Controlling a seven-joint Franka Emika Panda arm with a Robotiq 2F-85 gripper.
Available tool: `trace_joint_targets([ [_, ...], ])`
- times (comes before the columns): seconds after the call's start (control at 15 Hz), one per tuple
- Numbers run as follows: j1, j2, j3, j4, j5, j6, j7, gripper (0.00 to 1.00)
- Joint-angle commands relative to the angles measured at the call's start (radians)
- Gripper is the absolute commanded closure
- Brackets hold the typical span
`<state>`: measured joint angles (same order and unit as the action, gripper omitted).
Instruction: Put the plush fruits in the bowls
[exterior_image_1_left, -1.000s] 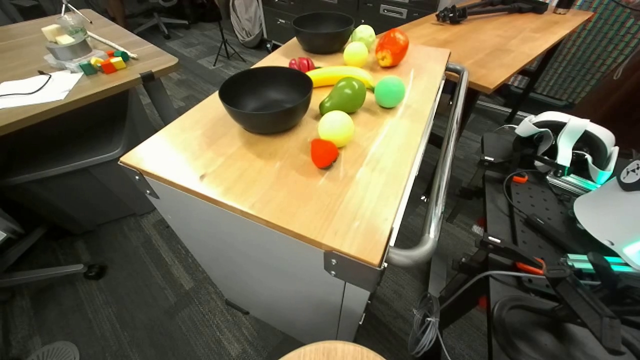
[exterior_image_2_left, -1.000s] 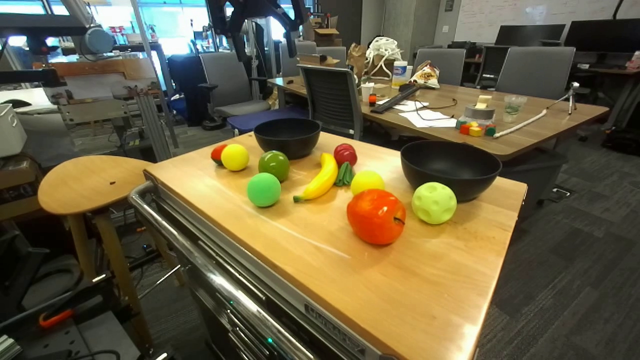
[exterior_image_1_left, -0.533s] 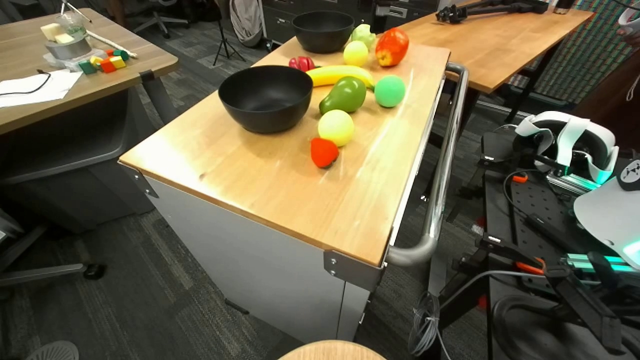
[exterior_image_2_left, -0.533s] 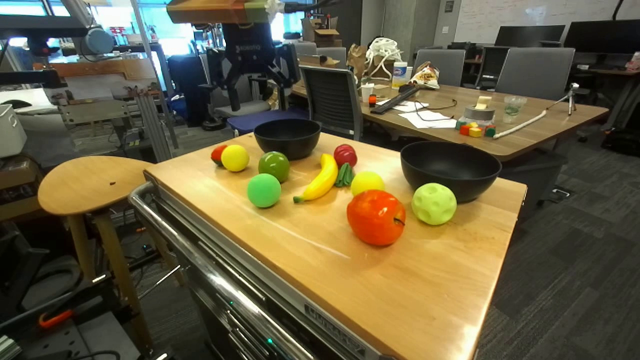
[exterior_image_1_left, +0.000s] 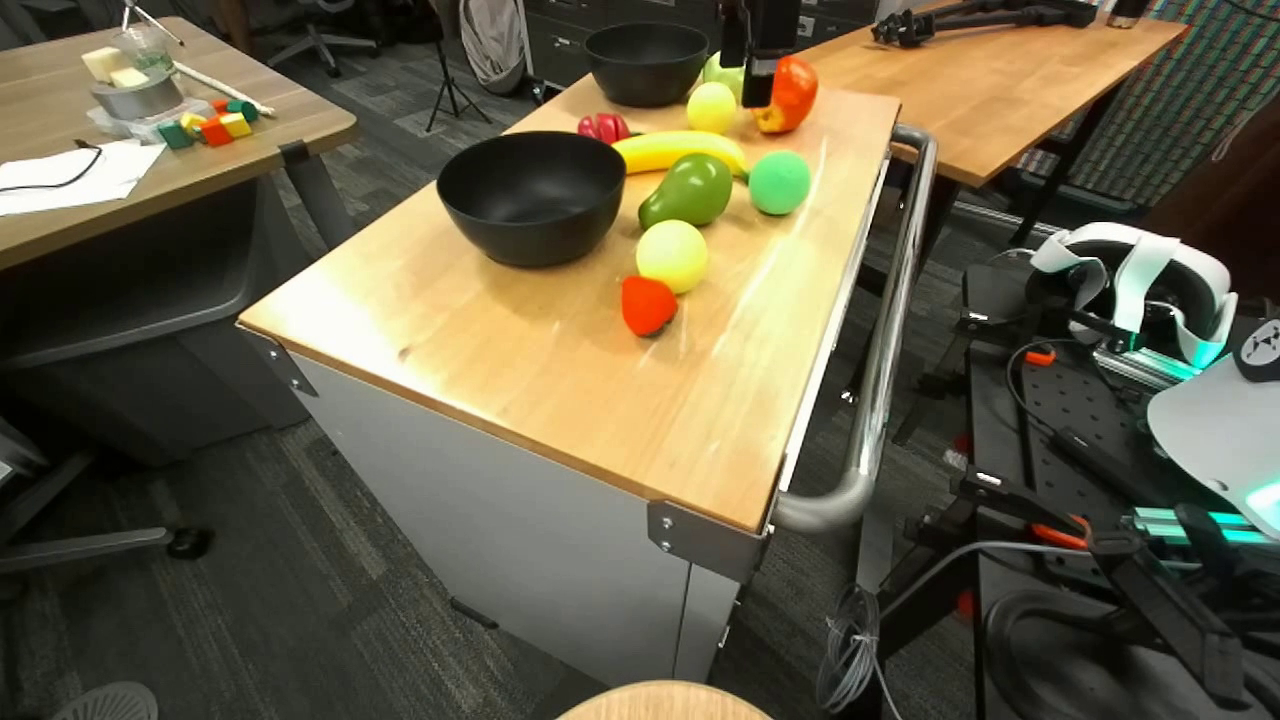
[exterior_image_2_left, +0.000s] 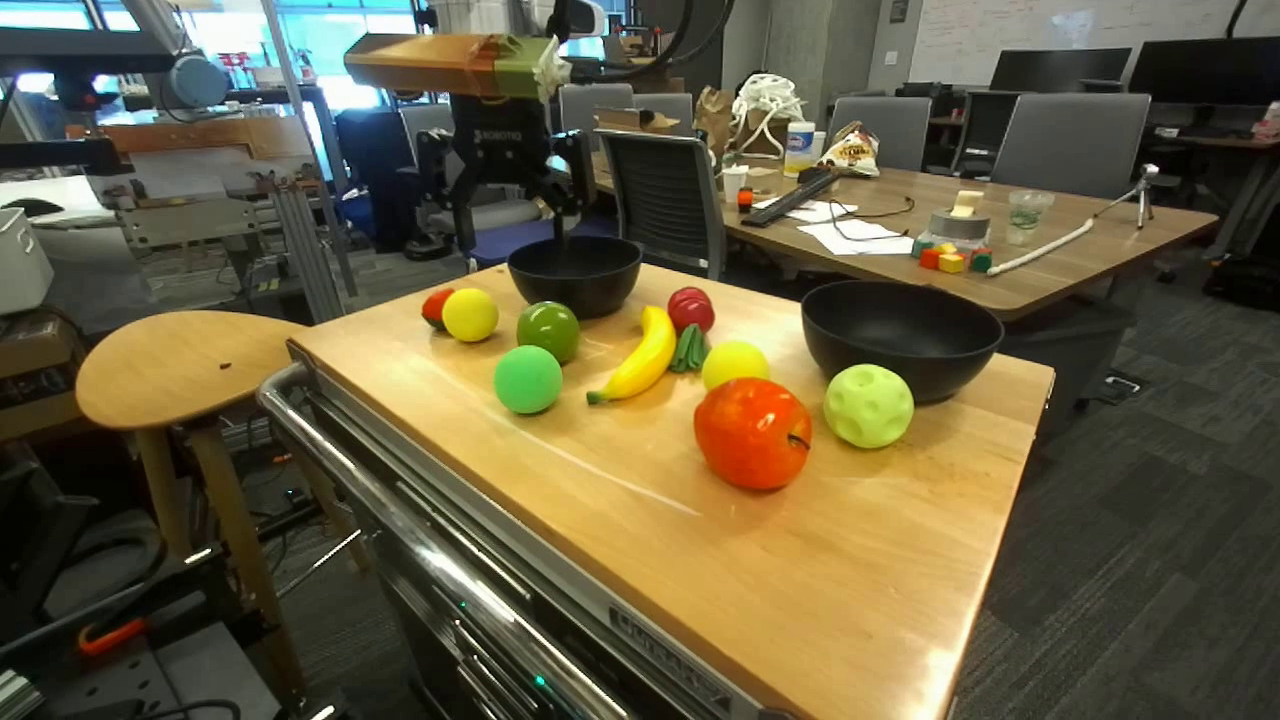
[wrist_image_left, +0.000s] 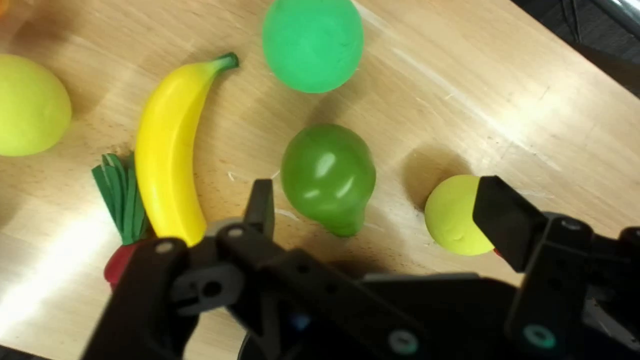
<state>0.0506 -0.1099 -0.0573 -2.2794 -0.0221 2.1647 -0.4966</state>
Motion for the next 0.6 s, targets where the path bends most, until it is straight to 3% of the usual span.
trace_joint_targets([
  [0.0, -0.012, 0.030, 0.003, -0.017, 0.115, 0.074, 0.025, 0.00],
  [0.27, -0.021, 0.065, 0.014, -0.053, 0.115, 0.229, 0.044, 0.00],
  [0.53, -0.025, 0.107, 0.019, -0.054, 0.114, 0.272, 0.078, 0.00],
])
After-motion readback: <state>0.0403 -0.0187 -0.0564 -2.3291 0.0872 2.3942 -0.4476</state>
